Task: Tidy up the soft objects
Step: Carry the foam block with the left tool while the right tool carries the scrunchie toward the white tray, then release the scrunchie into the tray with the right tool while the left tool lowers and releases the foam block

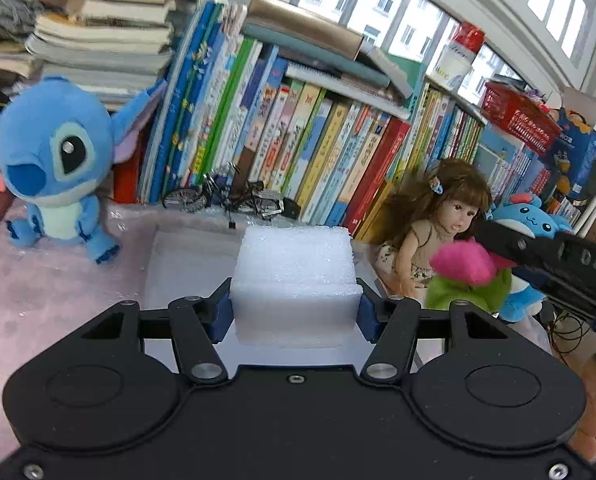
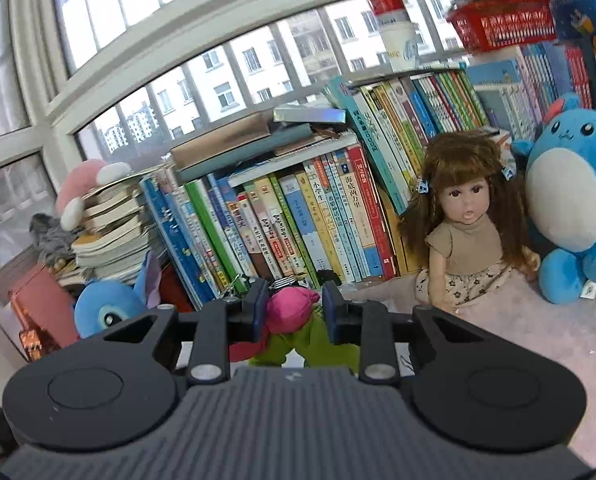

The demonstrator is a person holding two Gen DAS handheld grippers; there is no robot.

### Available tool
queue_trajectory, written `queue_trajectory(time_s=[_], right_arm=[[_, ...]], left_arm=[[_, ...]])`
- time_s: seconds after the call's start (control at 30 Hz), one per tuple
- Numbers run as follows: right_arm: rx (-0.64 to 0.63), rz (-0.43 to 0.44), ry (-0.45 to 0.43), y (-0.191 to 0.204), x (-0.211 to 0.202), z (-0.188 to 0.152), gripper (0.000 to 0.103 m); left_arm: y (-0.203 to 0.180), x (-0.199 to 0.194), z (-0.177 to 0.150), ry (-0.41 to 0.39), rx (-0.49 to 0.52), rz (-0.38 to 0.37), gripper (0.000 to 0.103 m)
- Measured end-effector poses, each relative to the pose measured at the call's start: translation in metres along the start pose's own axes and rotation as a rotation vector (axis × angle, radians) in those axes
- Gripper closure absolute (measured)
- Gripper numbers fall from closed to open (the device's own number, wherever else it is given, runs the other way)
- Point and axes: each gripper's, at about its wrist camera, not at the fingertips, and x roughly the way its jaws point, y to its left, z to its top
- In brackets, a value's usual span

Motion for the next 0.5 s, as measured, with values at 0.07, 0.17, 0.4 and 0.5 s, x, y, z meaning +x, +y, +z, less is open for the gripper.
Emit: queue_trajectory(time_s=[0.07, 0.17, 0.4, 0.5], right_arm=[[0.024, 0.001, 0.015, -0.004, 0.015, 0.003, 0.07], [0.062, -0.015, 0.054, -0.01, 0.035, -0.001, 0.07], [0.1, -0.043, 0.153, -0.024, 0.074, -0.031, 0.07], [0.096, -0.071, 0.193, -0.03, 0.085, -0.043, 0.074]], left_arm=[[0.001, 0.011, 0.005, 0.025, -0.011, -0.007, 0.046], [0.003, 0.028, 0.008, 0.043, -0.033, -0.002, 0.046], [0.006, 0.063, -0.003, 0.086, -0.062, 0.012, 0.046], [0.008, 0.075, -0.01, 0.109, -0.054, 0.035, 0.046]])
